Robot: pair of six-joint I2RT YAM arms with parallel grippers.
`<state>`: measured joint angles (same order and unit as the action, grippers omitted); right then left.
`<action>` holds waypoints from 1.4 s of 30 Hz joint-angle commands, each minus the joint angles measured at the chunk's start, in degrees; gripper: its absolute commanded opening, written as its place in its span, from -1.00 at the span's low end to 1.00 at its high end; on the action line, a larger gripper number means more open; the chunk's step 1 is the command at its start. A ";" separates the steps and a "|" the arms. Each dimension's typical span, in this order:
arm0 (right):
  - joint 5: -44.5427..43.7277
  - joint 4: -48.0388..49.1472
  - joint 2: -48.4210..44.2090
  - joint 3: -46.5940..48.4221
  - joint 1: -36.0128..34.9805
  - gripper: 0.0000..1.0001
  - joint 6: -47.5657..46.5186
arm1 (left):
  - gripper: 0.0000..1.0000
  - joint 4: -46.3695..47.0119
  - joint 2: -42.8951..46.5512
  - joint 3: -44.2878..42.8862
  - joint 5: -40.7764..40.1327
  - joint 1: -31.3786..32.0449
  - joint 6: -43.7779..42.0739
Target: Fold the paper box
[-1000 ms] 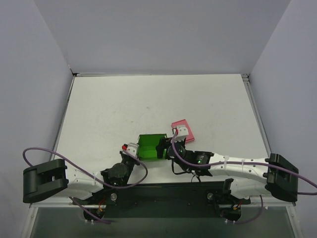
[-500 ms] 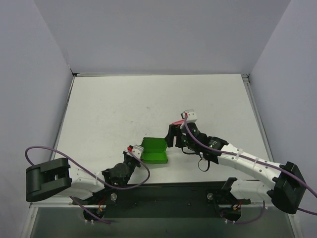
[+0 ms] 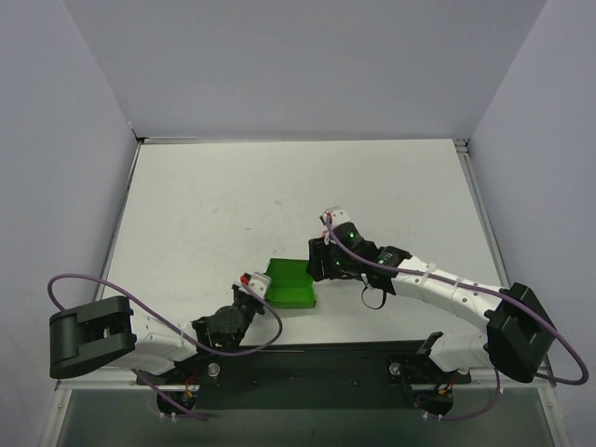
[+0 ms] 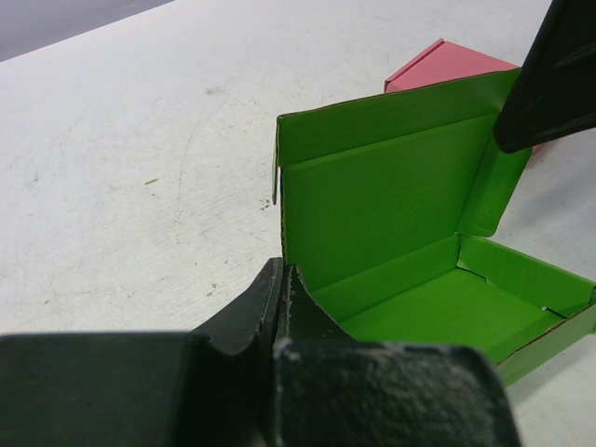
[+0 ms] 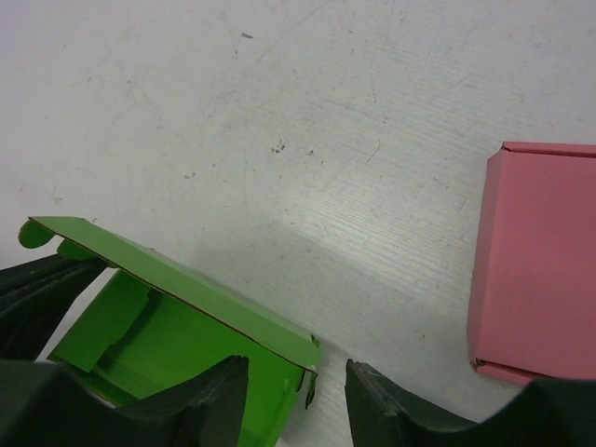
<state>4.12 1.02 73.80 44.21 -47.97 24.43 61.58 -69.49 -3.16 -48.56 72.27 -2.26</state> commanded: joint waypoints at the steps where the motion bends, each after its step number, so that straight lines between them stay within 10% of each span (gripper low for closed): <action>1: 1.15 0.30 2.48 2.20 0.42 -0.18 -1.22 | -1.00 1.26 -0.03 -0.53 1.09 -0.29 -0.20; 9: -0.25 3.72 5.12 1.85 0.42 -1.00 -2.19 | -0.95 -3.91 2.43 -2.98 3.11 -1.42 1.38; 15: -6.75 8.37 3.99 -0.17 0.15 -1.00 -4.03 | 0.55 -27.10 10.95 -9.23 12.59 -7.31 10.77; 17: -8.95 10.31 3.19 -1.57 -0.02 -1.00 -5.26 | 0.67 -37.08 14.71 -11.86 16.63 -11.25 14.98; 28: -22.22 17.01 4.33 0.08 -4.77 -1.00 -15.11 | 0.65 -66.76 15.27 -25.49 42.19 -28.56 27.83; 42: -27.85 16.82 7.67 0.88 -8.46 -1.00 -14.93 | 0.36 -54.64 12.45 -23.30 40.48 -29.91 27.23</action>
<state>-20.67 16.88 80.64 42.44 -55.61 10.00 2.02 -57.28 -25.15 -6.81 42.48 27.18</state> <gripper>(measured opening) 0.040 0.692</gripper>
